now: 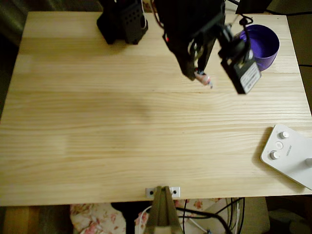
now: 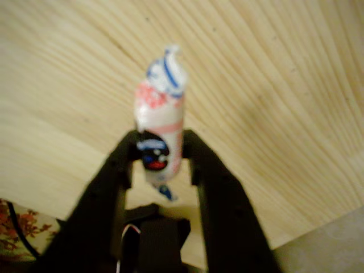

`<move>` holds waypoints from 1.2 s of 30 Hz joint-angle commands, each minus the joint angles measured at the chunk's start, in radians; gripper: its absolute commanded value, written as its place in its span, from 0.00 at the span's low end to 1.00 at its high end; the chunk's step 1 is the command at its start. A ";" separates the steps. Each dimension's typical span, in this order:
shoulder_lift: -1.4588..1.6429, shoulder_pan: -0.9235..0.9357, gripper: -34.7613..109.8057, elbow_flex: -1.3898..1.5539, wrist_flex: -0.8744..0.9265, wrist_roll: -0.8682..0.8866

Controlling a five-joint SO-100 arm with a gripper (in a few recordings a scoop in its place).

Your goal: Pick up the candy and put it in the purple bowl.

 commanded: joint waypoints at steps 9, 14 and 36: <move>0.215 -0.158 0.27 -0.129 0.143 0.066; 0.232 -0.230 0.27 -0.196 0.186 0.097; 0.322 -0.554 0.27 -0.170 0.058 0.023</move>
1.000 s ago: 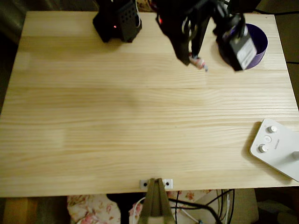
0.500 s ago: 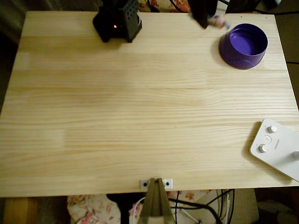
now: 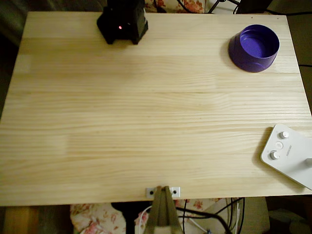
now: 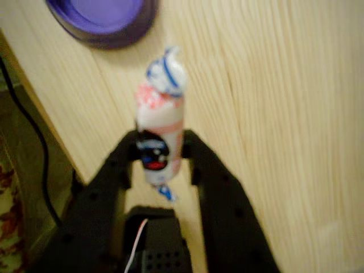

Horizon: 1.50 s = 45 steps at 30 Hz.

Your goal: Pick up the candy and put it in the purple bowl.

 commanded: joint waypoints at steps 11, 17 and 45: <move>0.020 -0.130 0.27 -0.003 -0.146 -0.018; -0.049 -0.173 0.27 -0.046 -0.181 -0.014; -0.402 -0.176 0.27 -0.114 -0.391 -0.025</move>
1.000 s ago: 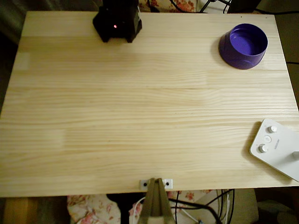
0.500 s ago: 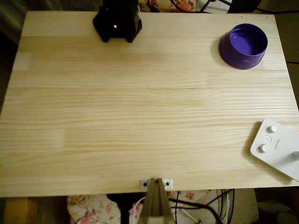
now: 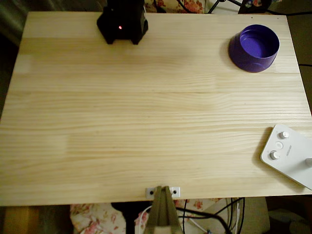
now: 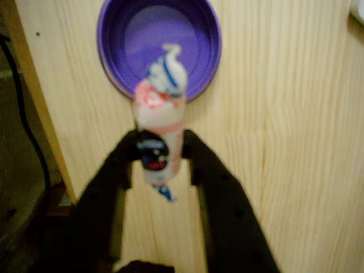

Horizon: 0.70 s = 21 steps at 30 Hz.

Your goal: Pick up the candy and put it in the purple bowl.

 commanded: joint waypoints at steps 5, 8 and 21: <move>-0.048 0.002 0.27 -0.133 -0.058 -0.002; -0.084 0.008 0.27 -0.155 -0.072 -0.006; -0.216 0.011 0.27 -0.236 -0.110 -0.015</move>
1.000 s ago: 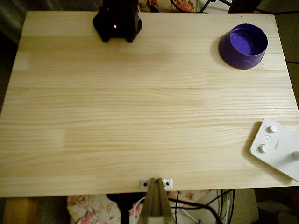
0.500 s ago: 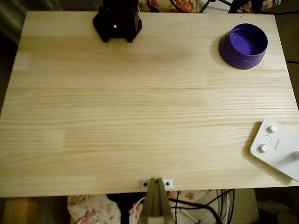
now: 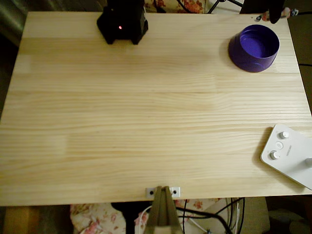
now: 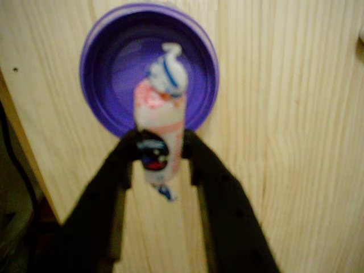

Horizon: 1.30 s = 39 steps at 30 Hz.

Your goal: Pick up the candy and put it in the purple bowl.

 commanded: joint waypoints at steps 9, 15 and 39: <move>-0.031 -0.011 0.27 -0.114 -0.054 0.002; -0.054 -0.009 0.27 -0.118 -0.064 0.003; -0.044 -0.023 0.37 -0.112 0.015 0.038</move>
